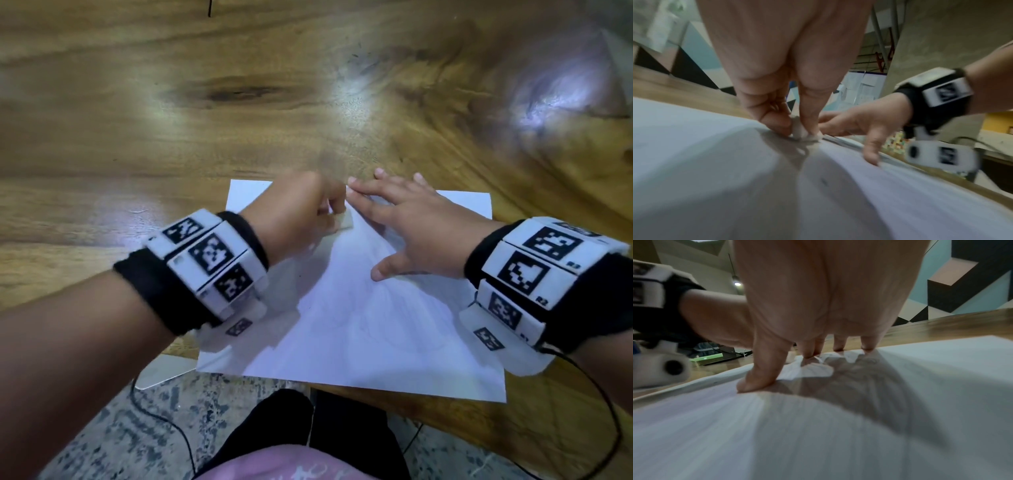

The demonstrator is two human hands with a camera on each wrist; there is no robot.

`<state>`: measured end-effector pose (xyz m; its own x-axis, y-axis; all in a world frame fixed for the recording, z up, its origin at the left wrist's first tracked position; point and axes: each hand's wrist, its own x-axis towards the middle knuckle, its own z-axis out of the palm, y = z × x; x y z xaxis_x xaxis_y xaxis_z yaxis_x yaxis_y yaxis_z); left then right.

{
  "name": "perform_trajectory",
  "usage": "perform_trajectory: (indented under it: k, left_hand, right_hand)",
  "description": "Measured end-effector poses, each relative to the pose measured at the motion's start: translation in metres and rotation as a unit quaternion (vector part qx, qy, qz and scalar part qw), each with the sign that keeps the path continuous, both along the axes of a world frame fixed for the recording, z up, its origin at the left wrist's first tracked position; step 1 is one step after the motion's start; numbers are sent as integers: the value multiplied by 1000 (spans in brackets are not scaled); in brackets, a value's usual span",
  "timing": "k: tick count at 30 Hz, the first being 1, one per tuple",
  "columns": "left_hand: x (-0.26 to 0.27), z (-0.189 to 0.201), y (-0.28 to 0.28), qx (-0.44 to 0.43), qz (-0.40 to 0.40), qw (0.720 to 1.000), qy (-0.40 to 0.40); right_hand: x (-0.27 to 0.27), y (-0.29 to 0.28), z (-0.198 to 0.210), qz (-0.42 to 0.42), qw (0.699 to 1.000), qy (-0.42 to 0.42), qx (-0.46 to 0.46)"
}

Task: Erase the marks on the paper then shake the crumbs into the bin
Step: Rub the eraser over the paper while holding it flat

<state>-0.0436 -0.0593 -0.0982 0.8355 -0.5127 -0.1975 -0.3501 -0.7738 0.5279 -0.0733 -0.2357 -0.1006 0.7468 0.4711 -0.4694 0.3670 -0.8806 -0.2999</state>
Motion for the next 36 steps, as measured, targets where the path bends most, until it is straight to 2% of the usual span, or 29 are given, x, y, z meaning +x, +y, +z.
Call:
perform_trajectory:
  k: [2,6,8,10,12,15,17,19,23,26,28,32,34,36]
  left_hand:
    - [-24,-2,14,-13,-70,997,3]
    - [-58,1,39,17,-145,984,100]
    - [-45,4,35,16,-129,989,68]
    - [-21,6,24,6,-68,998,5]
    - [-9,3,15,3,-26,1000,-14]
    - [-35,-4,21,-28,-67,997,-4]
    - [-62,-2,32,-12,-115,992,45]
    - [-68,-3,38,1,-126,989,82]
    - [-26,3,17,-6,-47,999,15]
    - [-16,-2,8,-4,-17,1000,7]
    - [-40,-4,13,-13,-72,997,4]
    - [-79,-1,26,-8,-166,981,103]
    - [-62,1,20,-14,-155,985,71]
    - [-36,4,8,-9,-89,996,14]
  right_hand:
    - [0,-1,0,-1,1000,0,3]
    - [0,-1,0,-2,1000,2,5]
    - [0,-1,-1,-1,1000,0,4]
    - [-1,-1,-2,-3,1000,-2,9]
    - [-1,-1,-2,-6,1000,-2,14]
    - [0,-1,-3,-5,1000,-1,11]
    - [0,-1,-2,-4,1000,0,10]
    - [0,-1,-2,-7,1000,1,12]
    - [-1,0,-2,-9,1000,-3,17]
    - [-1,0,-2,-13,1000,0,25]
    - [-1,-1,-2,-13,1000,1,22]
    - [0,0,-3,-9,1000,0,18]
    - [-1,0,-3,-9,1000,-2,17]
    - [-1,0,-3,-12,1000,-4,21]
